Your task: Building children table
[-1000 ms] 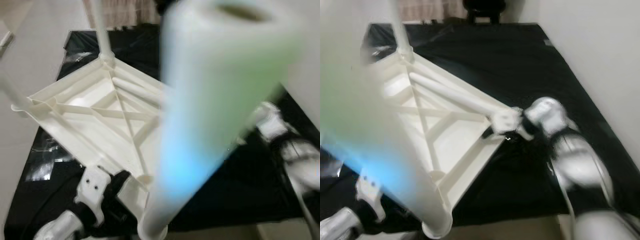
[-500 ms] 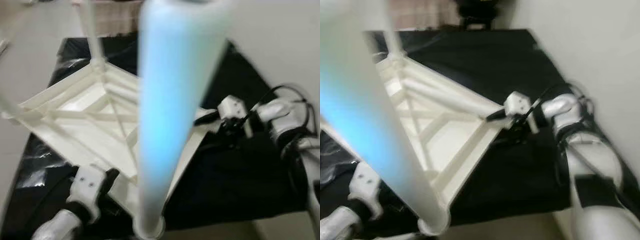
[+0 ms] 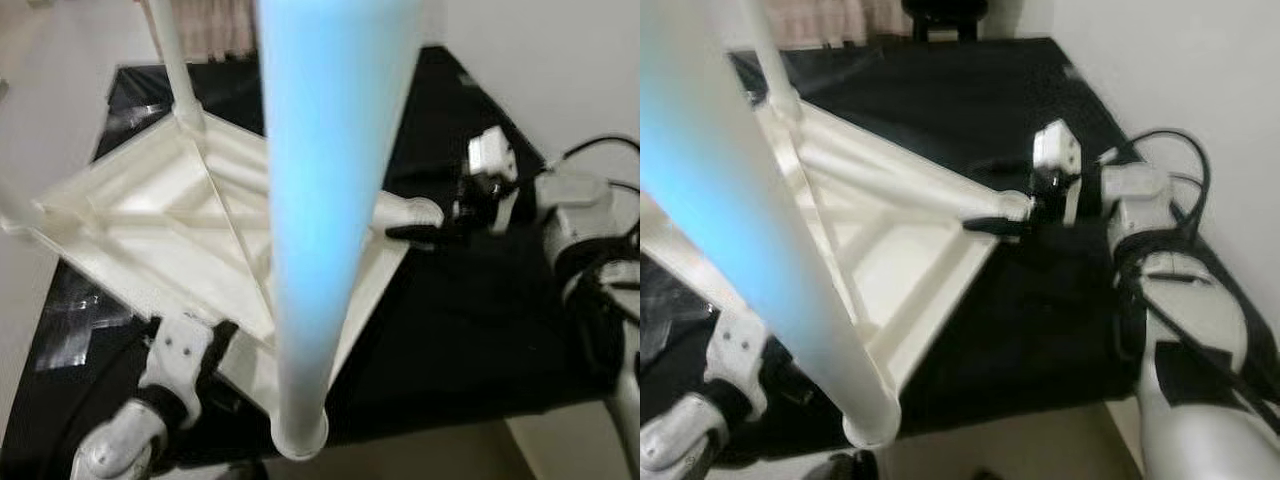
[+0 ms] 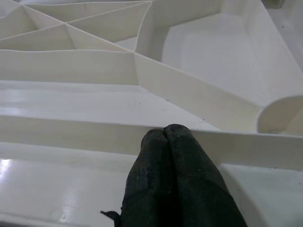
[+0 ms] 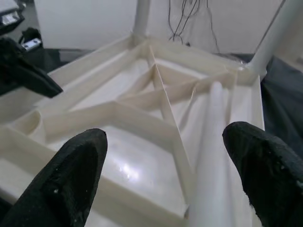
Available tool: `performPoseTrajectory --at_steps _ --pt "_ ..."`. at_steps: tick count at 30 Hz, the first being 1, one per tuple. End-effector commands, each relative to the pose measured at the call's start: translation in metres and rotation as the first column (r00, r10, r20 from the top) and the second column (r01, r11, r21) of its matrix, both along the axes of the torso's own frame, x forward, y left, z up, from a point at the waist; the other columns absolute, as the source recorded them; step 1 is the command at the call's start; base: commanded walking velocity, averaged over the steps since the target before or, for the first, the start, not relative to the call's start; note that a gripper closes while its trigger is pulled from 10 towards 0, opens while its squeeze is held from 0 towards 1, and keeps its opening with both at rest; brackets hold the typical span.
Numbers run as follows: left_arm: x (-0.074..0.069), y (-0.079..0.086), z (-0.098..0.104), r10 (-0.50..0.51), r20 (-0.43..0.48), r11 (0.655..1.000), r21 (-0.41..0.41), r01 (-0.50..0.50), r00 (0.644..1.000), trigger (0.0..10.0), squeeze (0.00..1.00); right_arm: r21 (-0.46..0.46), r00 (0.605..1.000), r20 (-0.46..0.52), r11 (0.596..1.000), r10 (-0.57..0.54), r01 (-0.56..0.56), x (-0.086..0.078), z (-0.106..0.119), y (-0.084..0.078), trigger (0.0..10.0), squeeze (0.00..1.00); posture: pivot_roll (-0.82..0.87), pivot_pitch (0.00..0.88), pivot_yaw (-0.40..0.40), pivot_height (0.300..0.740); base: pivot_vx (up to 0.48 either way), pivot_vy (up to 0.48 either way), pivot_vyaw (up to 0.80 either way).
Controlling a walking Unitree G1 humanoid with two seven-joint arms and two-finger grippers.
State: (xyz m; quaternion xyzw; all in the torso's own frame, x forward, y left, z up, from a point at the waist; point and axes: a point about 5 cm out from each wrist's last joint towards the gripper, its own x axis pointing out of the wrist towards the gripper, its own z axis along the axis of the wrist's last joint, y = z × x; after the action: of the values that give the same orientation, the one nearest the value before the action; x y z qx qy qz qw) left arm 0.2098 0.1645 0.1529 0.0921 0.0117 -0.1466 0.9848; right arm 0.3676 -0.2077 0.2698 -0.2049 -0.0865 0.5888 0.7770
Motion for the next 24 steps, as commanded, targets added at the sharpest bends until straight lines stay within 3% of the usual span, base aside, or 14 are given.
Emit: performPoseTrajectory --at_steps 1,4,5,8,9,12,14,16,17,19,20,22,23,24 --pt "-0.001 0.004 -0.013 0.038 -0.06 0.999 0.023 -0.036 0.997 10.0 0.0 0.083 0.997 0.011 0.994 -0.078 0.077 0.0 0.004 0.007 10.0 0.0 0.12 0.196 -0.021 0.74 0.0 0.0 0.0" --pt "0.0 0.004 -0.012 0.04 -0.057 0.999 0.021 -0.039 0.998 10.0 0.0 0.123 0.992 0.012 0.985 -0.124 0.122 0.001 0.004 0.011 10.0 0.0 0.12 0.196 -0.021 0.74 0.0 0.0 0.0" --pt "0.001 0.004 -0.012 0.045 -0.053 0.999 0.02 -0.044 0.998 10.0 0.0 0.189 0.982 0.003 0.964 -0.19 0.186 0.004 0.005 0.014 10.0 0.0 0.12 0.191 -0.019 0.74 0.0 0.0 0.0" --pt "0.003 0.007 -0.009 0.06 -0.04 0.998 0.027 -0.059 0.997 10.0 0.0 0.373 0.945 -0.063 0.871 -0.321 0.32 0.017 0.005 0.016 10.0 0.0 0.12 0.185 -0.016 0.74 0.0 0.0 0.0" --pt "0.003 0.007 -0.009 0.06 -0.04 0.998 0.027 -0.059 0.997 10.0 0.0 0.373 0.945 -0.063 0.871 -0.321 0.32 0.017 0.005 0.016 10.0 0.0 0.12 0.185 -0.016 0.74 0.0 0.0 0.0" --pt "0.007 0.011 -0.003 0.084 -0.014 0.996 0.033 -0.083 0.996 10.0 0.0 0.488 0.902 -0.124 0.766 -0.413 0.418 0.028 0.004 0.011 10.0 0.0 0.12 0.181 -0.016 0.74 0.0 0.0 0.0" --pt "0.007 0.011 -0.003 0.084 -0.014 0.996 0.033 -0.083 0.996 10.0 0.0 0.488 0.902 -0.124 0.766 -0.413 0.418 0.028 0.004 0.011 10.0 0.0 0.12 0.181 -0.016 0.74 0.0 0.0 0.0" --pt "0.01 0.013 0.0 0.098 0.006 0.995 0.027 -0.098 0.995 10.0 0.0 0.523 0.873 -0.155 0.711 -0.462 0.469 0.027 0.002 0.011 10.0 0.0 0.12 0.176 -0.014 0.74 0.0 0.0 0.0" --pt "0.01 0.013 0.0 0.098 0.006 0.995 0.027 -0.098 0.995 10.0 0.0 0.523 0.873 -0.155 0.711 -0.462 0.469 0.027 0.002 0.011 10.0 0.0 0.12 0.176 -0.014 0.74 0.0 0.0 0.0" --pt "0.012 0.013 0.004 0.103 0.022 0.994 0.019 -0.104 0.994 10.0 0.0 0.544 0.839 -0.183 0.659 -0.512 0.52 0.025 0.001 0.012 10.0 0.0 0.11 0.177 -0.009 0.74 0.0 0.0 0.0" --pt "0.012 0.013 0.004 0.103 0.022 0.994 0.019 -0.104 0.994 10.0 0.0 0.544 0.839 -0.183 0.659 -0.512 0.52 0.025 0.001 0.012 10.0 0.0 0.11 0.177 -0.009 0.74 0.0 0.0 0.0" --pt "0.015 0.012 0.007 0.105 0.038 0.994 0.012 -0.106 0.994 10.0 0.0 0.558 0.743 -0.233 0.539 -0.628 0.631 0.03 0.004 0.007 10.0 0.0 0.11 0.176 -0.006 0.74 0.0 0.0 0.0" --pt "0.017 0.013 0.009 0.107 0.045 0.994 0.011 -0.107 0.993 10.0 0.0 0.561 0.663 -0.24 0.456 -0.709 0.691 0.033 0.008 0.002 10.0 0.0 0.12 0.177 -0.011 0.74 0.0 0.0 0.0" --pt "0.017 0.013 0.009 0.107 0.045 0.994 0.011 -0.107 0.993 10.0 0.0 0.561 0.663 -0.24 0.456 -0.709 0.691 0.033 0.008 0.002 10.0 0.0 0.12 0.177 -0.011 0.74 0.0 0.0 0.0"
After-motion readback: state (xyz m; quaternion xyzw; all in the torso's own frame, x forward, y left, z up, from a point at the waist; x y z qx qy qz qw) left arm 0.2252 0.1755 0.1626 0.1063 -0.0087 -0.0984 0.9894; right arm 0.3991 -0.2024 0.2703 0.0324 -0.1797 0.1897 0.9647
